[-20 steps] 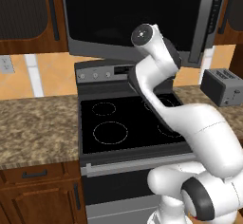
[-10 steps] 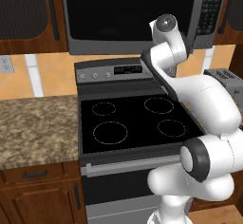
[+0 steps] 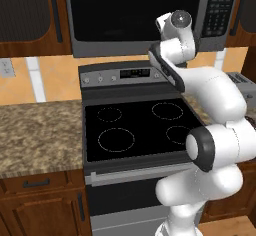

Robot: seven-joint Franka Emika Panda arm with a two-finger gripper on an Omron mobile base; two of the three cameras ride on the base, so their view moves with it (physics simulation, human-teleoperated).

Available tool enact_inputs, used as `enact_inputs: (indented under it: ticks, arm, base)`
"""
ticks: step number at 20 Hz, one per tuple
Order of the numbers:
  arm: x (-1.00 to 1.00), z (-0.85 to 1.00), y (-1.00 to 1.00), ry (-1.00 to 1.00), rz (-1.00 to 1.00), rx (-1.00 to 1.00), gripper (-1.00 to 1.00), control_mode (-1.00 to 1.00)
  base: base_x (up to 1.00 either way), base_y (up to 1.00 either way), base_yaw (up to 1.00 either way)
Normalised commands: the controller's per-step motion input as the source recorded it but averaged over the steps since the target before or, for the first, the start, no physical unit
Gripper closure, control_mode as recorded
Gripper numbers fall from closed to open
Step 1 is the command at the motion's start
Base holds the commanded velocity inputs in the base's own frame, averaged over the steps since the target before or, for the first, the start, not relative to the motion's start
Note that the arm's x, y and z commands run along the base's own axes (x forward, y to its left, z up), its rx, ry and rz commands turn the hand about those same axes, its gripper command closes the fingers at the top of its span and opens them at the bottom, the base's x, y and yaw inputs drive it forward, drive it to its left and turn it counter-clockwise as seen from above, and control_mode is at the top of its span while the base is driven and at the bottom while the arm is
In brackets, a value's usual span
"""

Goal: Pick the cucumber from the sink and place it in the bowl. Then pick the bowl and place it in the microwave. Then close the microwave door and press the start button.

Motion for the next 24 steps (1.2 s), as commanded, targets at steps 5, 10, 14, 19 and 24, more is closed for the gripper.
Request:
enact_inputs:
  ticks: [5, 10, 14, 19, 24]
  arm:
    - [-1.0, -0.03, -0.41, -0.2, 0.19, 0.13, -1.0, -1.0]
    - [-0.91, 0.12, -0.7, -0.32, 0.35, 0.25, -1.0, -1.0]
    - [-0.23, 0.36, -0.99, -0.24, 0.28, 0.25, -1.0, -1.0]
    - [0.0, 0.57, -0.9, -0.11, 0.1, 0.21, -1.0, -1.0]
    - [0.0, 0.23, -0.38, 0.0, 0.01, 0.1, 1.0, -1.0]
  base:
    - [0.0, 0.0, 0.0]
    - [0.0, 0.0, 0.0]
    - [0.0, 0.0, 0.0]
    - [0.0, 0.0, 0.0]
    - [0.0, 0.0, 0.0]
